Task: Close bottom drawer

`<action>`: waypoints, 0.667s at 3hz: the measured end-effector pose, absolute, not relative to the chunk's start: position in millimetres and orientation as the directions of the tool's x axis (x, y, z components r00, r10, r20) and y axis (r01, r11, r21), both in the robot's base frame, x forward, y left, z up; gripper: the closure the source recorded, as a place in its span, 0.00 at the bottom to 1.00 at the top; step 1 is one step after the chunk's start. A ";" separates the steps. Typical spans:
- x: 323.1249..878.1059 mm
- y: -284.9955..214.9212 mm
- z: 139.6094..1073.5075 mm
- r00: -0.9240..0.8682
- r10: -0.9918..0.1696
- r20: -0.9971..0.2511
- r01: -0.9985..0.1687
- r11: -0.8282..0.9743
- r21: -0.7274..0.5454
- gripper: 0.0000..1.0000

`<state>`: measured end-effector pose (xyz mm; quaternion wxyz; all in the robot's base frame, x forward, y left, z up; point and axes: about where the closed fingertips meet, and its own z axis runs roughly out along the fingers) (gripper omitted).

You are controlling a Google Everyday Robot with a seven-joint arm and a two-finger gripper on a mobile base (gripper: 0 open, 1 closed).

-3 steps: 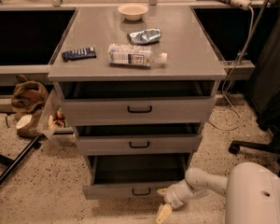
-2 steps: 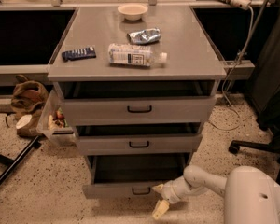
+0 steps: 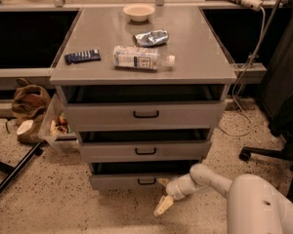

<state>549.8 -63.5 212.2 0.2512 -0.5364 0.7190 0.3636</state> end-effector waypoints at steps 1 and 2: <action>549.9 -63.5 212.2 -0.298 -0.589 -0.751 -0.954 0.160 0.253 0.00; 569.3 -65.7 204.7 -0.298 -0.599 -0.744 -0.954 0.166 0.248 0.00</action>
Offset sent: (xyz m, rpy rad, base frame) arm 0.0665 -0.0126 -0.0211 -0.0509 -0.0166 -0.0158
